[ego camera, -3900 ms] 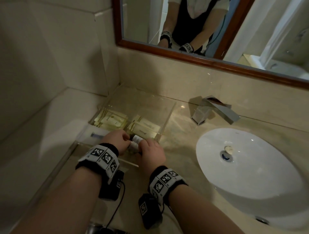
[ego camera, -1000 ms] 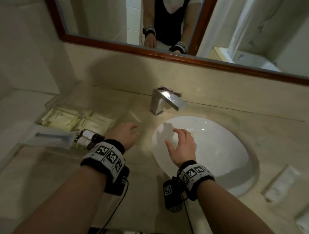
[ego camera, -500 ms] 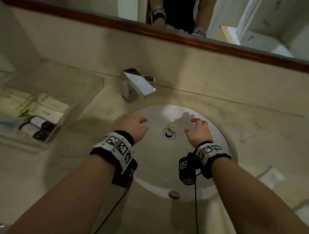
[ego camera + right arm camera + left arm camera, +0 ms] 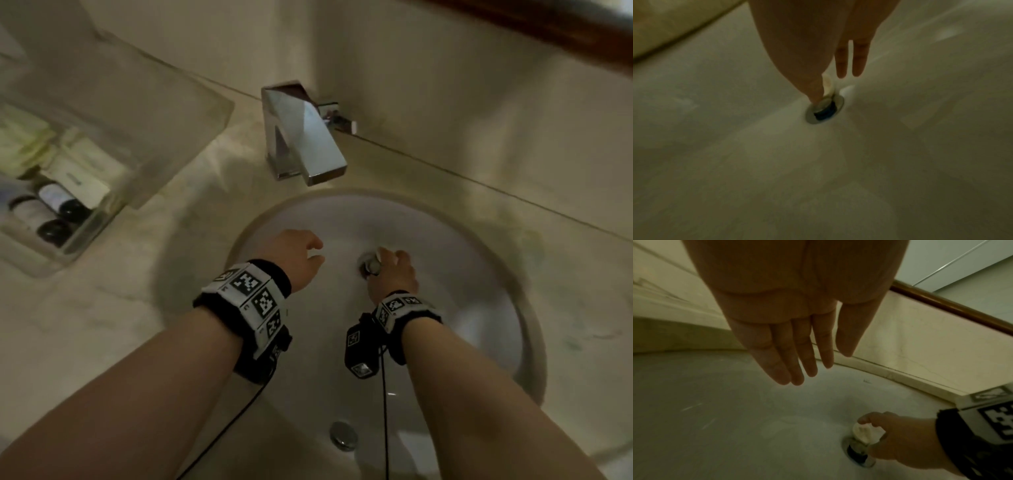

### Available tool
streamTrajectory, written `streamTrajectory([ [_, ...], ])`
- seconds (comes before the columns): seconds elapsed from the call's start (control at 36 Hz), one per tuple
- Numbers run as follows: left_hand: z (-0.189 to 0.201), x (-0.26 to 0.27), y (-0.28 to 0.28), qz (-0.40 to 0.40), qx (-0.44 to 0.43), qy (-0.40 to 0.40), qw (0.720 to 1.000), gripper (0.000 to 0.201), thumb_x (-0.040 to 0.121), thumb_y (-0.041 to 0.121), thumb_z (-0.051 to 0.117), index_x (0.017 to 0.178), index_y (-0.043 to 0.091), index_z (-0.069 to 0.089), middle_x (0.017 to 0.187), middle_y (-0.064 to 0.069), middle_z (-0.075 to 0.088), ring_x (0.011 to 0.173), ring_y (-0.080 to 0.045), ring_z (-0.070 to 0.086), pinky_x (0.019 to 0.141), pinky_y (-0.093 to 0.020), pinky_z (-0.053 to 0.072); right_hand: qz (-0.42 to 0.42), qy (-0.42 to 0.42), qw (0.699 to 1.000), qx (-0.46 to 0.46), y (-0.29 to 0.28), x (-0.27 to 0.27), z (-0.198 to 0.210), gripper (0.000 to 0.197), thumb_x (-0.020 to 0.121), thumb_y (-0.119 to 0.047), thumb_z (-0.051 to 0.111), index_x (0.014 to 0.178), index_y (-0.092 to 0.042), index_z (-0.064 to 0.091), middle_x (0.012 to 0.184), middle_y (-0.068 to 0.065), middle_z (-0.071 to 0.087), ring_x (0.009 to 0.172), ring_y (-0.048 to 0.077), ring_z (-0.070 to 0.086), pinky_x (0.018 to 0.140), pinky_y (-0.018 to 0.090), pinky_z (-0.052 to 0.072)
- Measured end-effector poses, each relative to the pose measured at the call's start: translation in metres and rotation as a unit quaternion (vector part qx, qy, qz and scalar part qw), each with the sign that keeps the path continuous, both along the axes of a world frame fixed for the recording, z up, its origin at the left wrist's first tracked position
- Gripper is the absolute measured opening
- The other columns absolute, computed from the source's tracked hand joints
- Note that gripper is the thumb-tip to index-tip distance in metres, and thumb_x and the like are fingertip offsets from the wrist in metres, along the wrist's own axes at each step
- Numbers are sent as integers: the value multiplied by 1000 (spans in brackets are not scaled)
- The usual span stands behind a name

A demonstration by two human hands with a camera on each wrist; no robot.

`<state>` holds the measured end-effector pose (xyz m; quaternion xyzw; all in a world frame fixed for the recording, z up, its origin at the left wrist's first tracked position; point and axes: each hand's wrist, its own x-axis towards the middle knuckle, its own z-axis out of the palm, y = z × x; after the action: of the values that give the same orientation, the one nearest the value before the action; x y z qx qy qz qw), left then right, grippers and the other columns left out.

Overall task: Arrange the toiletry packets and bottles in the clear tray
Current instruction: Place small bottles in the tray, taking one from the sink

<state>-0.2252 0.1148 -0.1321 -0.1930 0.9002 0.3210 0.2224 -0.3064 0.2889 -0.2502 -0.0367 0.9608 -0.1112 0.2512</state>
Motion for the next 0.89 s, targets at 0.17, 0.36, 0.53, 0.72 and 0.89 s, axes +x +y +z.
streamTrajectory([
  [0.17, -15, -10, -2, -2, -4, -40, 999, 36, 96, 31, 46, 129, 20, 51, 138, -2, 48, 123, -18, 50, 103, -28, 38, 28, 26, 999, 35, -7, -3, -23, 67, 87, -9, 48, 146, -29, 22, 156, 9, 6, 136, 34, 24, 109, 43, 23],
  [0.36, -27, -19, 1, -8, 10, -65, 998, 35, 96, 29, 46, 129, 17, 51, 137, -5, 46, 123, -20, 49, 104, -30, 37, -14, 71, 997, -16, -2, -2, -37, 49, 94, -26, 43, 142, -28, 33, 153, 9, 13, 132, 32, 26, 108, 39, 19],
  [0.53, -29, -23, 7, -23, -9, -59, 998, 35, 96, 31, 45, 128, 18, 52, 138, -4, 47, 123, -20, 49, 104, -30, 38, -30, 87, 996, -21, -3, -7, -35, 36, 98, -30, 36, 133, -23, 45, 153, 7, 21, 131, 30, 29, 105, 39, 21],
  [0.72, -28, -20, 11, -31, -19, -63, 997, 36, 96, 32, 44, 129, 19, 51, 137, -4, 47, 122, -21, 50, 104, -31, 38, -61, 62, 996, 5, 11, -12, -33, 52, 93, -10, 41, 144, -16, 30, 144, 18, 26, 128, 36, 30, 106, 41, 24],
  [0.89, -25, -19, 13, -36, -26, -60, 997, 36, 96, 32, 44, 129, 19, 51, 137, -4, 48, 122, -22, 50, 103, -30, 38, -66, 82, 994, -33, 14, -14, -29, 40, 90, -4, 45, 130, -9, 46, 135, 19, 42, 121, 36, 38, 97, 40, 31],
])
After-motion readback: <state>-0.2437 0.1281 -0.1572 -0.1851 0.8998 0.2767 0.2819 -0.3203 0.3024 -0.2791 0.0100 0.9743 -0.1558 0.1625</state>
